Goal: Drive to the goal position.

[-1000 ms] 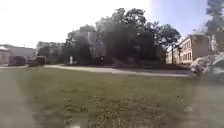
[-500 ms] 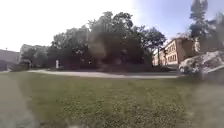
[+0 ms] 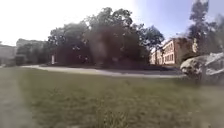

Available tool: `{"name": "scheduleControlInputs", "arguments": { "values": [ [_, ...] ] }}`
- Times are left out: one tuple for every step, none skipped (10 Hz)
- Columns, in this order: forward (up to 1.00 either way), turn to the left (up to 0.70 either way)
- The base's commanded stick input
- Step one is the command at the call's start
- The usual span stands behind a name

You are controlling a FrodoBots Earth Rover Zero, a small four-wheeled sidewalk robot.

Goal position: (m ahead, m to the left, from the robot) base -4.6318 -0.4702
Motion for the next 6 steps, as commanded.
{"name": "scheduleControlInputs", "arguments": {
  "values": [
    [0.70, 0.04],
    [0.70, 0.00],
    [0.70, 0.00],
    [0.70, 0.12],
    [0.70, 0.35],
    [0.70, 0.29]
  ]
}}
